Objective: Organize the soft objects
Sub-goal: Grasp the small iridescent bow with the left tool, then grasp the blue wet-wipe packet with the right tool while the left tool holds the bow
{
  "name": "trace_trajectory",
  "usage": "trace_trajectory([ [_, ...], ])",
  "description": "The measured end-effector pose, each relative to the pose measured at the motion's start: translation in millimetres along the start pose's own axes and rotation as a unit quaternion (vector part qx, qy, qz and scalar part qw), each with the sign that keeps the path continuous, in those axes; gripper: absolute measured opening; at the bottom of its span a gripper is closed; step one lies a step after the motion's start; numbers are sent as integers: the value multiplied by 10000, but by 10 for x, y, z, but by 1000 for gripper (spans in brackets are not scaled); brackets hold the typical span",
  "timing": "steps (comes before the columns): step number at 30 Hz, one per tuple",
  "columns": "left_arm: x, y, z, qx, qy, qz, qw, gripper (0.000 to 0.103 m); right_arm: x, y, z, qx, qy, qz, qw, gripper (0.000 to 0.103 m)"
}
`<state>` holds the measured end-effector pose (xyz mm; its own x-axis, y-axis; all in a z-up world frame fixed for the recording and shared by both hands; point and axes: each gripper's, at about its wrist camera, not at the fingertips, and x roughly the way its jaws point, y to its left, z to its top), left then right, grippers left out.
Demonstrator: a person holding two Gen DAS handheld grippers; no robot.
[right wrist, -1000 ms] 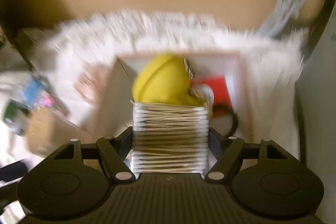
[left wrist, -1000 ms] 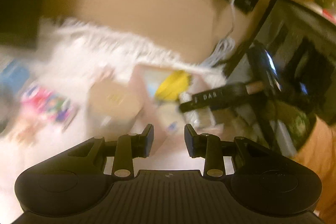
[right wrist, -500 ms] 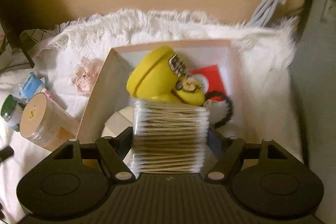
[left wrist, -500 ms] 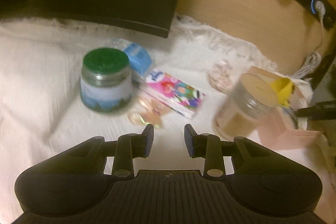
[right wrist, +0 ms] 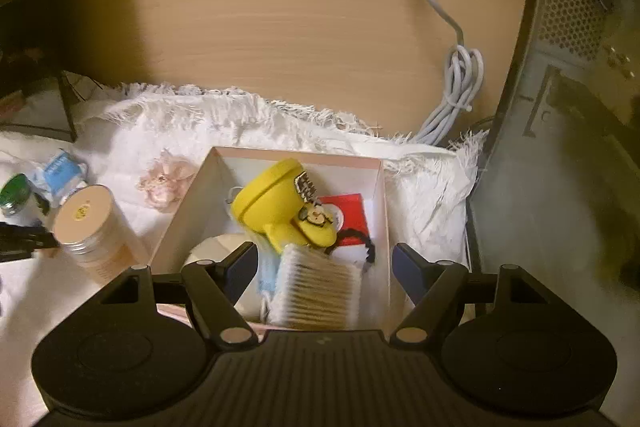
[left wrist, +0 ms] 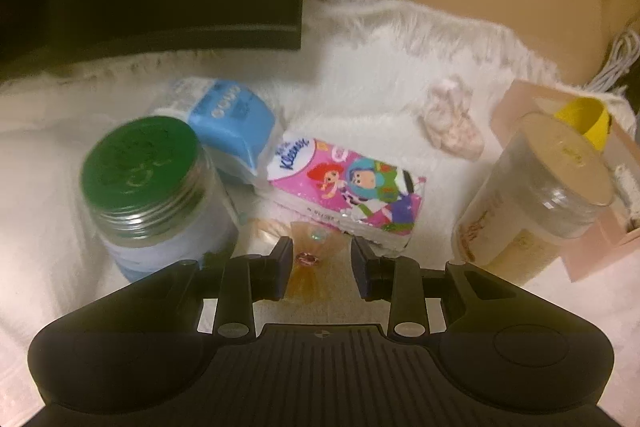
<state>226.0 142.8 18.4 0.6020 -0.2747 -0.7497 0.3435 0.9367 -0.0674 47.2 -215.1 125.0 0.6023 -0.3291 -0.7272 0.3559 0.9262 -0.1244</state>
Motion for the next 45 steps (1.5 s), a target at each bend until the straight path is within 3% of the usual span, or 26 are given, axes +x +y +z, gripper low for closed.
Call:
trace_trajectory([
  [3, 113, -7, -26, 58, 178, 58, 9998, 35, -67, -2, -44, 1, 25, 26, 10000, 75],
  [6, 123, -6, -54, 128, 46, 62, 9999, 35, -135, 32, -81, -56, 33, 70, 10000, 75],
  [10, 109, 63, -88, -159, -34, -42, 9999, 35, -231, 111, -87, -149, -65, 192, 9997, 75],
  [12, 94, 63, -113, -18, -94, -70, 9999, 35, -282, 194, -80, -245, -134, 297, 9992, 75],
  [13, 87, 63, -126, 61, -125, -20, 9999, 25, -298, 242, -71, -301, -155, 349, 9988, 75],
  [14, 80, 75, -137, 68, -164, 77, 9998, 19, -314, 303, -60, -376, -185, 409, 9983, 75],
  [18, 9, 171, -182, -206, -276, -124, 9993, 17, -364, 598, 16, -716, -340, 664, 9946, 75],
  [25, -550, 285, -346, -436, -782, -494, 9948, 17, -288, 1350, 350, -1052, -433, 1423, 9833, 75],
  [29, -923, 532, -419, -676, -1126, -544, 9899, 17, 68, 1930, 677, -813, 180, 2254, 9707, 75],
  [31, -1095, 698, -458, -816, -1315, -438, 9870, 17, 326, 2260, 826, -767, 541, 2457, 9648, 75],
  [35, -1347, 1072, -572, -1354, -1642, -233, 9768, 17, 866, 2932, 1067, -866, 1150, 2439, 9590, 75],
  [38, -1438, 1265, -682, -1628, -1673, -76, 9723, 17, 1209, 3322, 1128, -1006, 1230, 1954, 9678, 75],
  [41, -1469, 1389, -813, -1837, -1590, 55, 9700, 17, 1493, 3507, 1118, -978, 1280, 1935, 9678, 75],
  [45, -1487, 1531, -937, -2112, -1473, 170, 9661, 17, 1858, 3583, 1059, -694, 1678, 2042, 9619, 75],
])
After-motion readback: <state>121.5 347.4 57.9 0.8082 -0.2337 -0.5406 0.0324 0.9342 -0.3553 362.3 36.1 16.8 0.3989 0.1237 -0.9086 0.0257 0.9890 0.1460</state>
